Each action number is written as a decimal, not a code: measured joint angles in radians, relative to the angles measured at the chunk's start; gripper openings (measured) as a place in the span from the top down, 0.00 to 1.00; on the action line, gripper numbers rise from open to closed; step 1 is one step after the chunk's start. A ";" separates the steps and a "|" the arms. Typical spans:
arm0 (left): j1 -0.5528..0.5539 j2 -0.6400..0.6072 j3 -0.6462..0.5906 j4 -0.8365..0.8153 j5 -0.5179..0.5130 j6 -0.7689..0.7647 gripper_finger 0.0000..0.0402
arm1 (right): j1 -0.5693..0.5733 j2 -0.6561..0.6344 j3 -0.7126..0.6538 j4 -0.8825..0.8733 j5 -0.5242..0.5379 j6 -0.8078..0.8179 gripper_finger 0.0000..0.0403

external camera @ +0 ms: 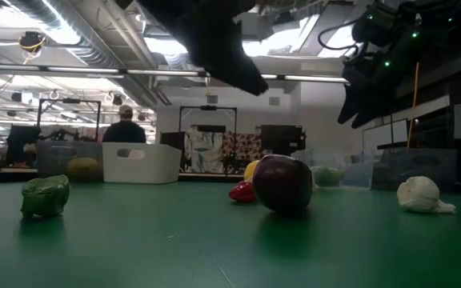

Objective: Sort produce into baskets
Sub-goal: Put the eggplant into the right black bin

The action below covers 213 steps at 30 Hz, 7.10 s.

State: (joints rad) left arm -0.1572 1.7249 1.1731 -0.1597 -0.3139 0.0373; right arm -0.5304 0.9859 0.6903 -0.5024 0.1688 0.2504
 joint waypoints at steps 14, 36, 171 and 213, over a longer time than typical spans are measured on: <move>-0.138 0.161 0.077 0.101 0.134 0.536 0.35 | 0.001 0.000 0.001 0.003 -0.128 -0.047 0.25; -0.284 0.448 0.423 0.051 -0.488 -0.334 0.35 | 0.001 0.000 0.001 0.003 -0.163 -0.046 0.25; 0.210 -0.100 -0.325 1.279 0.183 -0.057 0.62 | 0.158 0.075 0.034 1.063 -0.652 -0.202 0.25; 0.223 -0.100 -0.324 1.159 0.197 0.069 0.51 | 0.231 0.348 0.240 1.047 -0.669 -0.175 0.82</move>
State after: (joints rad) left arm 0.0660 1.6245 0.8494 0.9996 -0.1168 0.1065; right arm -0.2996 1.3344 0.9298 0.5447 -0.5005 0.0750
